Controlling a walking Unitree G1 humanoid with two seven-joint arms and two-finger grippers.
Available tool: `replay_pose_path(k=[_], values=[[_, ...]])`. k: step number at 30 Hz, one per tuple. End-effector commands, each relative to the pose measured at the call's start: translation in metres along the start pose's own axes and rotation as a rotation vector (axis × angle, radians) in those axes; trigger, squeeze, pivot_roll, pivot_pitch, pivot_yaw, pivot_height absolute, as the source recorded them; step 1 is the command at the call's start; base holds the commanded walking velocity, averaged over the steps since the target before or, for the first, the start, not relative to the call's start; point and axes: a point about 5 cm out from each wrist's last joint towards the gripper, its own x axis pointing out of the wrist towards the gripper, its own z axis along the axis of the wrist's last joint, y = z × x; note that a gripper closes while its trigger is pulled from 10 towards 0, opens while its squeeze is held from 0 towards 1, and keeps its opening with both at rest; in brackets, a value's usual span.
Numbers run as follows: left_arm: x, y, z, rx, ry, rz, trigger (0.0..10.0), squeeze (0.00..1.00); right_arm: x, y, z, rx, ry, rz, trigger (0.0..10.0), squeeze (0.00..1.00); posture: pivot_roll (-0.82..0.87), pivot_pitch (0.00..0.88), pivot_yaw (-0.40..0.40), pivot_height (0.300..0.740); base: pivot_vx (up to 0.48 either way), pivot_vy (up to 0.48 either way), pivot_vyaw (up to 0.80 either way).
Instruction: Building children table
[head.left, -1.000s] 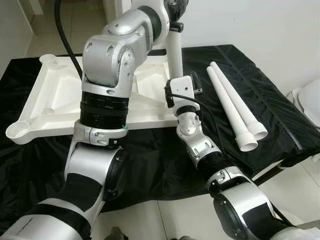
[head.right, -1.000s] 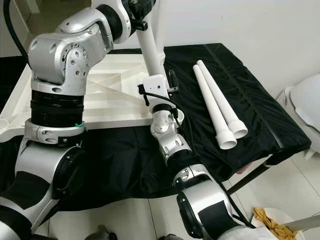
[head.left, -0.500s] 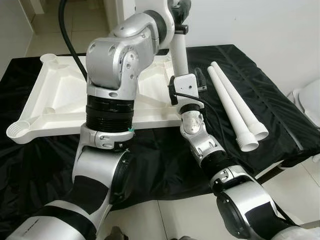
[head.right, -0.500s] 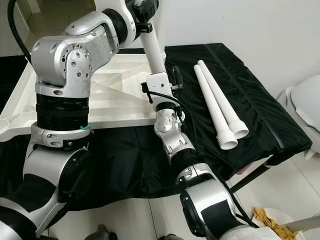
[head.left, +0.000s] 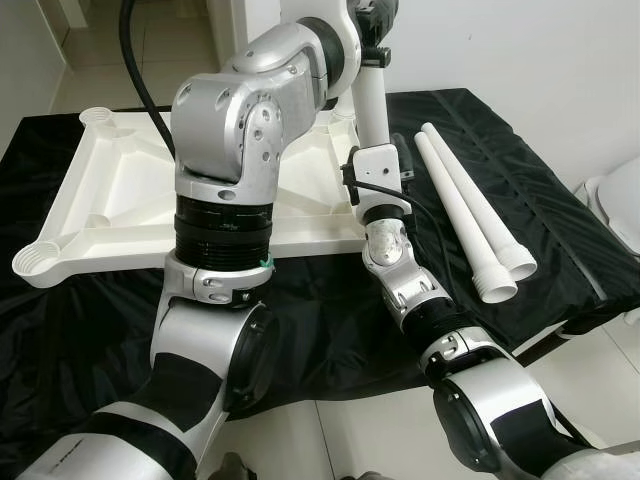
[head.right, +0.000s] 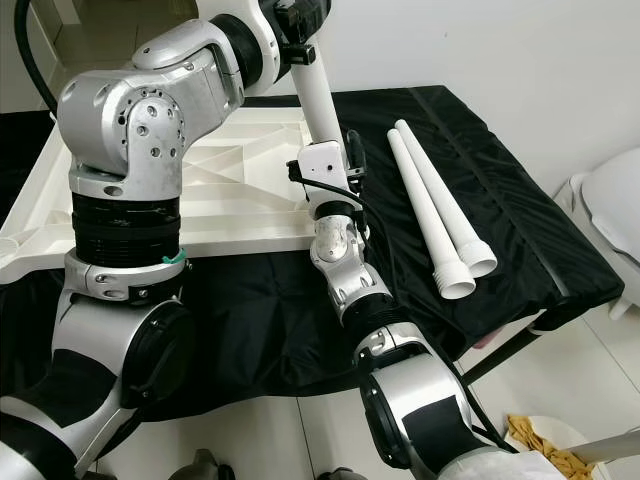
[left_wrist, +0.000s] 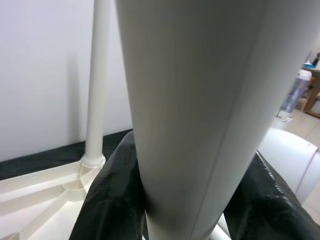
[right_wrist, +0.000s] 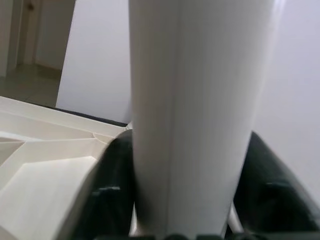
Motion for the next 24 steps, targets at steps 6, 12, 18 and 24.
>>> replay_pose_path(k=[6,12,18,24], values=[[-0.002,-0.007,0.002,0.022,-0.007,-0.006,10.0,0.0,0.005,-0.002,0.003,-0.013,-0.004,-0.028,0.0,0.0,0.0,0.059,-0.023,0.74,0.0,0.0,0.0],[-0.003,-0.008,0.003,0.045,-0.023,-0.02,10.0,0.0,0.008,-0.008,0.0,-0.018,0.037,-0.08,6.3,0.0,0.0,0.057,-0.025,0.74,0.0,0.0,0.0],[0.0,-0.004,0.001,0.045,-0.026,-0.059,10.0,1.0,0.014,-0.016,-0.001,0.021,0.088,-0.126,10.0,0.0,0.0,0.057,-0.026,0.74,0.0,0.0,0.0],[0.001,-0.004,-0.002,0.034,-0.017,-0.072,10.0,1.0,0.016,-0.017,0.0,0.03,0.096,-0.137,10.0,0.0,0.0,0.05,-0.022,0.74,0.0,0.0,0.0]])
